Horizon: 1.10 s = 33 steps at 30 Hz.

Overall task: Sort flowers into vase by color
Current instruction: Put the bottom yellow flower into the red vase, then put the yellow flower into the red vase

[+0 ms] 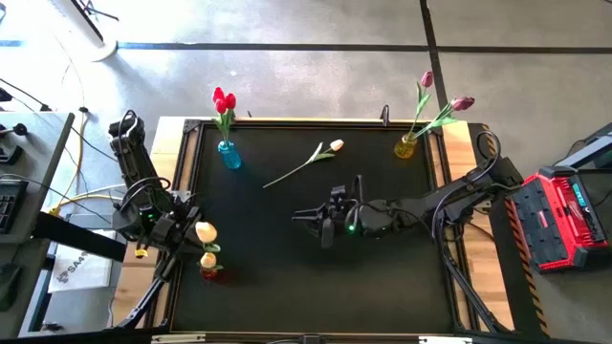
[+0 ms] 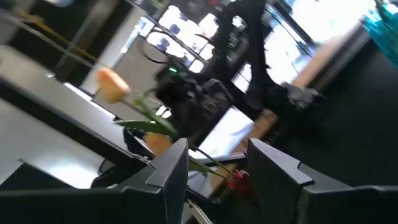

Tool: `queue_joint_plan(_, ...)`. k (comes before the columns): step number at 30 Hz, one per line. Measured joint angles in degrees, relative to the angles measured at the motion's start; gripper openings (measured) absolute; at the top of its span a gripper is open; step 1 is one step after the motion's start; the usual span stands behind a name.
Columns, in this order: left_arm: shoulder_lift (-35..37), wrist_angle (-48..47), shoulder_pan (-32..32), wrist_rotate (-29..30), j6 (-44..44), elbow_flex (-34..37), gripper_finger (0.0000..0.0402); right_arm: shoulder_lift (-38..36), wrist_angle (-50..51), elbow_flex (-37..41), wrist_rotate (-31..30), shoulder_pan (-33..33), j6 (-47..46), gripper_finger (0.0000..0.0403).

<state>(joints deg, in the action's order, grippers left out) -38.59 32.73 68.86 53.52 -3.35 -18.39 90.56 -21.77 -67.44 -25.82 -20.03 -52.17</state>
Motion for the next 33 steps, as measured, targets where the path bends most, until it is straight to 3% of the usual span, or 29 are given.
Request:
queue_joint_plan(9,-0.02,-1.4,0.0,-0.02,-0.61,0.0,0.0056,0.0,12.97,0.0,-4.14,-0.02,-15.33,0.0154)
queue_joint_plan(19,0.62,-1.46,0.0,1.2,-0.89,0.0,0.0125,0.11,24.89,0.0,-7.64,0.0,-26.36,0.0154)
queue_joint_plan(22,2.25,-1.36,0.0,1.17,-0.38,0.0,0.0132,0.71,27.69,0.0,-8.23,0.88,-28.85,0.0154)
queue_joint_plan(28,7.41,-1.4,0.0,3.58,1.4,0.0,0.0133,3.52,28.34,0.0,-3.85,4.85,-32.6,0.0154)
queue_joint_plan(33,11.79,-1.37,-0.02,3.98,4.87,0.0,0.0133,5.86,35.64,-0.02,-4.32,9.5,-39.5,0.0154)
